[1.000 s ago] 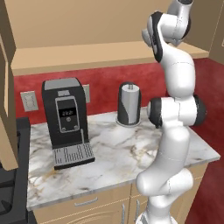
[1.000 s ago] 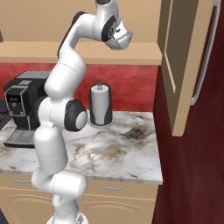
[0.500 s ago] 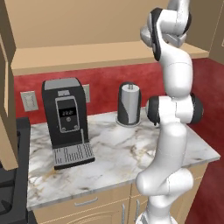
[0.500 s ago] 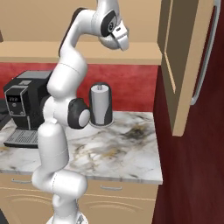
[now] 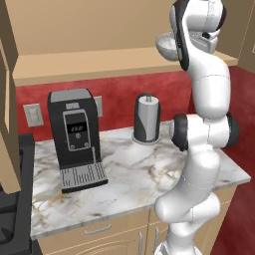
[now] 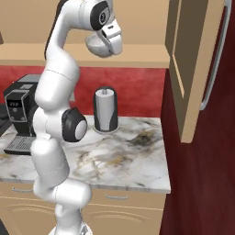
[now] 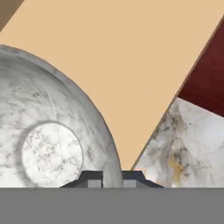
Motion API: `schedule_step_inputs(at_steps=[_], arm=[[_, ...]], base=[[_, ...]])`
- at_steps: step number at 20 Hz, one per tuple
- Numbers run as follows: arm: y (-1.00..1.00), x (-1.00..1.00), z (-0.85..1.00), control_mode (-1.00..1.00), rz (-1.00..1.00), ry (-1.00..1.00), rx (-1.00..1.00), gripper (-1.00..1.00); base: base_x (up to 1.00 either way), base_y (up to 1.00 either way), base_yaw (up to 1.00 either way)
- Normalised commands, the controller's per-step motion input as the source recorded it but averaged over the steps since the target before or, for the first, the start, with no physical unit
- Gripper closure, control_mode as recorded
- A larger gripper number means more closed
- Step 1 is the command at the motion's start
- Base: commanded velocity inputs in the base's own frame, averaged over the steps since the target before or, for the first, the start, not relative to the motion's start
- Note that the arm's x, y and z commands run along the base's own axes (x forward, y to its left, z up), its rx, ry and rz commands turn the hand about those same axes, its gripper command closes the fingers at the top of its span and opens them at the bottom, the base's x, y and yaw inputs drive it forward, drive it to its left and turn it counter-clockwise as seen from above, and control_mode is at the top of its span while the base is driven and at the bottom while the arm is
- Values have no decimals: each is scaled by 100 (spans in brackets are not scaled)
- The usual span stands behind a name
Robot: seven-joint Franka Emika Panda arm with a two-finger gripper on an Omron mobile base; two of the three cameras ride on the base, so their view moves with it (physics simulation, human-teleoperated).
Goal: Take the smaller bowl and place it next to the appetizer plate on the dining counter , and place the larger bowl next to the plate with cooked food.
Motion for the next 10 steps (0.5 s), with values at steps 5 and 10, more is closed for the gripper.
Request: schedule_step_inputs(at_steps=[5, 10], arm=[[56, -100, -33, -100, 4, 11, 0, 100], [31, -100, -47, -100, 7, -1, 0, 100]], base=[[0, 0, 0], [0, 0, 0]])
